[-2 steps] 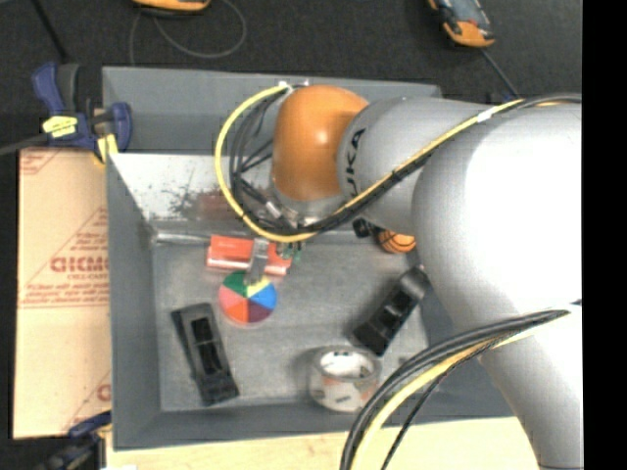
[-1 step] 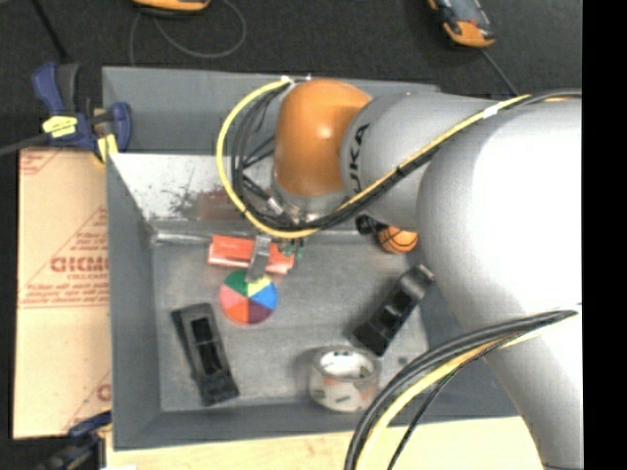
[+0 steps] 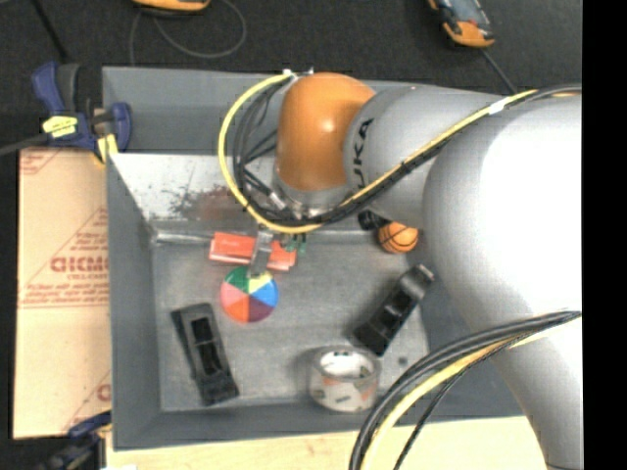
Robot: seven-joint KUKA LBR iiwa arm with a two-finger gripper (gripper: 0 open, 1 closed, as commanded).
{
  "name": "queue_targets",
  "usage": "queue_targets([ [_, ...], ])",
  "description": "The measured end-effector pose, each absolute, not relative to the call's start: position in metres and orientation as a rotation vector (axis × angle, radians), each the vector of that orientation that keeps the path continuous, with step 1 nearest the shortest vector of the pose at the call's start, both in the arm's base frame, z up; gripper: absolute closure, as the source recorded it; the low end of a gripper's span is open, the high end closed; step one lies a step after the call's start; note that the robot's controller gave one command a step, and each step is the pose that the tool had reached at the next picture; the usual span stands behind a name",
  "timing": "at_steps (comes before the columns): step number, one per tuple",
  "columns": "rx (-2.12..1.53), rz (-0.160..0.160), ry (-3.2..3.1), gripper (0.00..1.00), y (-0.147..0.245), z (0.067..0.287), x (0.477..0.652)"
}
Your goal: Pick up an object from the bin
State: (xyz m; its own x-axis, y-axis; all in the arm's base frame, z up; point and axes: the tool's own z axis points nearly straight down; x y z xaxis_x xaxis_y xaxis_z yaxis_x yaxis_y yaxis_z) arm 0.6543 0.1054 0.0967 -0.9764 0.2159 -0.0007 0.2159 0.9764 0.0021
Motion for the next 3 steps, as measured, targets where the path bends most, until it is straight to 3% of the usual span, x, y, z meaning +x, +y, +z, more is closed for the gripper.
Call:
queue_targets([
  [3,0.341,0.002,3.122,1.00,0.105,0.123,0.654],
])
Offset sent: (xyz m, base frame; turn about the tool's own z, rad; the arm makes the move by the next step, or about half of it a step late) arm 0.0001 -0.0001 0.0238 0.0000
